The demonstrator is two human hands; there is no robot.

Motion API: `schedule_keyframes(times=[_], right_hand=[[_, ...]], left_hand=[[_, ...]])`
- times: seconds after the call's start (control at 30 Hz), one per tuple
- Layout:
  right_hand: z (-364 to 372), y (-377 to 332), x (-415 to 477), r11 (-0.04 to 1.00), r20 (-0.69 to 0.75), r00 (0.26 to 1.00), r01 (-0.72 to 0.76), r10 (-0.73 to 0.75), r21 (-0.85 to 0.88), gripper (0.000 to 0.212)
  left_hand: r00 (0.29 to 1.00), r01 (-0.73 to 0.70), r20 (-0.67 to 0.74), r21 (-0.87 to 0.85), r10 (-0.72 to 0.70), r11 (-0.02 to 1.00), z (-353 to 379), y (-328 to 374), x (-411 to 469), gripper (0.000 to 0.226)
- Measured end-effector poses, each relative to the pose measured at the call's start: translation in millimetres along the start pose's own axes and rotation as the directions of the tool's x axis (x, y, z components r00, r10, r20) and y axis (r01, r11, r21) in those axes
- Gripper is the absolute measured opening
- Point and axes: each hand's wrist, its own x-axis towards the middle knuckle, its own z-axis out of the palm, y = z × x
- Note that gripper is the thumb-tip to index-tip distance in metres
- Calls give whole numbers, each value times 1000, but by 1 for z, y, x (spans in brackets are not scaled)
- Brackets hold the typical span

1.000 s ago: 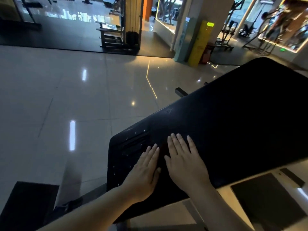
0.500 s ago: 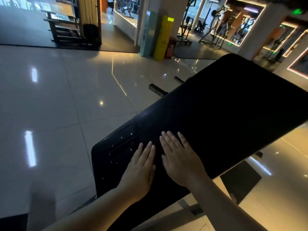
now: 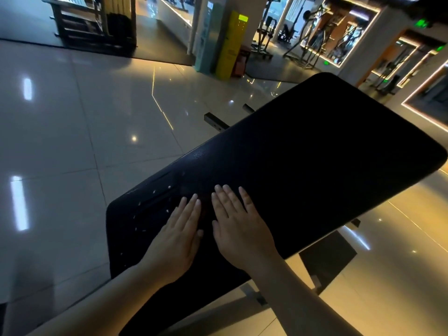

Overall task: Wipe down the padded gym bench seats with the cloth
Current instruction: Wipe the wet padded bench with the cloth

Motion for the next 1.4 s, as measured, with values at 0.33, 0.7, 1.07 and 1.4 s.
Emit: schedule_keyframes(times=[0.33, 0.7, 1.07, 1.4], right_hand=[[3, -1, 2, 999, -19, 999, -40, 40, -15, 63], [11, -1, 1, 999, -34, 999, -28, 27, -27, 63], [10, -3, 2, 999, -27, 999, -38, 38, -24, 63], [7, -2, 0, 999, -53, 999, -8, 6, -35, 61]], left_hand=[[992, 11, -124, -152, -30, 988, -7, 13, 42, 59], [995, 68, -61, -159, -79, 985, -13, -6, 52, 60], [1000, 19, -24, 41, -18, 999, -5, -15, 13, 64], [996, -38, -86, -158, 25, 987, -1, 17, 14, 57]])
